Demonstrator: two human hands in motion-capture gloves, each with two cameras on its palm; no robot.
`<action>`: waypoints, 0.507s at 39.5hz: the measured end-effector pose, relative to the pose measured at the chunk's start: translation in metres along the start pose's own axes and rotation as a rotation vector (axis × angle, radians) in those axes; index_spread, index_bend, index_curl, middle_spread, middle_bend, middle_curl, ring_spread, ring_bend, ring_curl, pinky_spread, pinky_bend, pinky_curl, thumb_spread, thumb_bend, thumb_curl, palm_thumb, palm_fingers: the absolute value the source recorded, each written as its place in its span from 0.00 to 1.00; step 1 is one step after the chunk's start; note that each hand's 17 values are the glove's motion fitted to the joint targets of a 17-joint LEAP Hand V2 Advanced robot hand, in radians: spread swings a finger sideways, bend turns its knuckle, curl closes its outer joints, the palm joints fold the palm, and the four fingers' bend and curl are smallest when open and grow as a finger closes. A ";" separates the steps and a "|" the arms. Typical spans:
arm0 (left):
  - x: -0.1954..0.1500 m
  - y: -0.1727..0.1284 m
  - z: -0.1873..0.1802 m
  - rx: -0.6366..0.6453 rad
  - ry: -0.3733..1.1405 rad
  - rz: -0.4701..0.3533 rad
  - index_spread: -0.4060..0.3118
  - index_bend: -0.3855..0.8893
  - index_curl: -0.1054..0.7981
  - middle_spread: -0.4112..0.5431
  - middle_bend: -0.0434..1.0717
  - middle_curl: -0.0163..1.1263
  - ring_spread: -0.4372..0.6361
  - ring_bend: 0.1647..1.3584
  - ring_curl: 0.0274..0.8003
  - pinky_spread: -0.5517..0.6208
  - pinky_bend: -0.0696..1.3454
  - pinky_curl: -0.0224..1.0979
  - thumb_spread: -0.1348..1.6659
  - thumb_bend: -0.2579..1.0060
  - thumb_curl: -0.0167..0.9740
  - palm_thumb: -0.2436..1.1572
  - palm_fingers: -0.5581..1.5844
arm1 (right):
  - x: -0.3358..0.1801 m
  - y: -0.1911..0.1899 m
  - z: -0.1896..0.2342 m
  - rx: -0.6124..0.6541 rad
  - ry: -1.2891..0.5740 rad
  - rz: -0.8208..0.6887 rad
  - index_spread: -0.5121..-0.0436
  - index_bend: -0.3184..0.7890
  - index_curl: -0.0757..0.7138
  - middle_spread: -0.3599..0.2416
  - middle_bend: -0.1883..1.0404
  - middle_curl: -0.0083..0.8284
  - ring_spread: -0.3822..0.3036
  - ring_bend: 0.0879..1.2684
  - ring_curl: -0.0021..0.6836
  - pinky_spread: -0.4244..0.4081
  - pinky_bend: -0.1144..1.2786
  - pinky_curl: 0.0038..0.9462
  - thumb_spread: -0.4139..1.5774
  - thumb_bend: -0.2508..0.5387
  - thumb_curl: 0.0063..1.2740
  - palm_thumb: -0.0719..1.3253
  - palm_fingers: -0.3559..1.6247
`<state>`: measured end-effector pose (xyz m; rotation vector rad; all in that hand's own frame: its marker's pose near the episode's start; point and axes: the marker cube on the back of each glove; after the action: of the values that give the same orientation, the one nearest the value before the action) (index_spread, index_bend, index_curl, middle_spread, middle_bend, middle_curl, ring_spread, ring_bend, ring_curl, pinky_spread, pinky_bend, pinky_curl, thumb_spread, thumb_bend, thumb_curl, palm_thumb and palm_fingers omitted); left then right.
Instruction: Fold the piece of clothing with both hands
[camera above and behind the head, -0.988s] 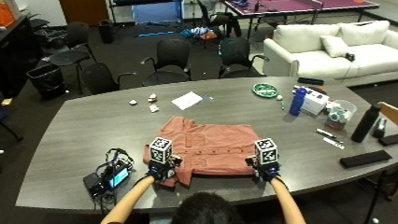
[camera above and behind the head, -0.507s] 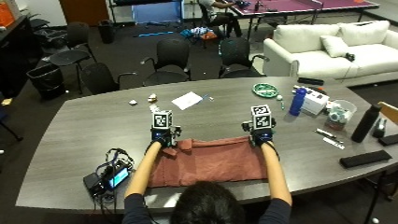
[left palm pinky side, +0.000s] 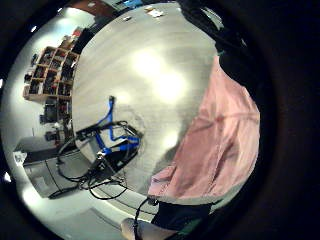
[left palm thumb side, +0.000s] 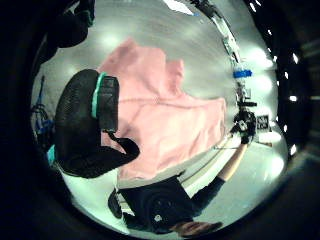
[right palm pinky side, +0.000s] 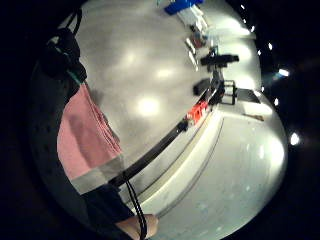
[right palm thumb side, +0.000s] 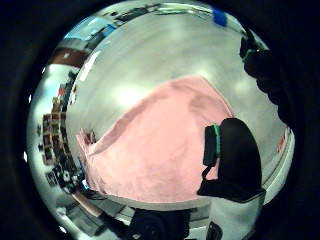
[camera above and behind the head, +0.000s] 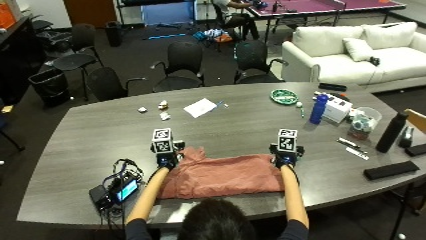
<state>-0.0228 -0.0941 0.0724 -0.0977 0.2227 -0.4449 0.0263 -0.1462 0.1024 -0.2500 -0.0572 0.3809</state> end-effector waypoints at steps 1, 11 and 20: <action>0.004 0.005 0.006 -0.020 0.005 0.010 0.29 0.42 0.59 0.24 0.18 0.41 0.27 0.15 0.47 0.34 0.21 0.40 0.74 0.18 0.49 0.56 0.66 | 0.015 -0.004 0.010 -0.018 0.001 0.042 0.59 0.35 0.48 0.31 0.31 0.57 0.28 0.33 0.63 0.24 0.47 0.40 0.69 0.28 0.45 0.69 0.67; 0.004 0.032 0.086 -0.008 -0.073 0.089 0.36 0.46 0.61 0.40 0.12 0.35 0.44 0.16 0.48 0.49 0.17 0.40 0.78 0.17 0.41 0.44 0.50 | 0.041 -0.009 0.094 -0.193 -0.108 0.191 0.73 0.31 0.36 0.60 0.30 0.53 0.49 0.35 0.63 0.47 0.50 0.41 0.79 0.26 0.37 0.50 0.49; -0.008 0.025 0.136 -0.053 -0.058 0.060 0.43 0.45 0.60 0.54 0.12 0.27 0.64 0.17 0.45 0.66 0.20 0.38 0.82 0.19 0.35 0.36 0.40 | 0.028 -0.013 0.104 -0.138 -0.129 0.131 0.81 0.28 0.27 0.60 0.36 0.54 0.44 0.41 0.61 0.47 0.53 0.39 0.83 0.30 0.34 0.49 0.49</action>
<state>0.0127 -0.0626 0.2027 -0.1550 0.1796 -0.3755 0.0462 -0.1235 0.2069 -0.3660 -0.1953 0.5245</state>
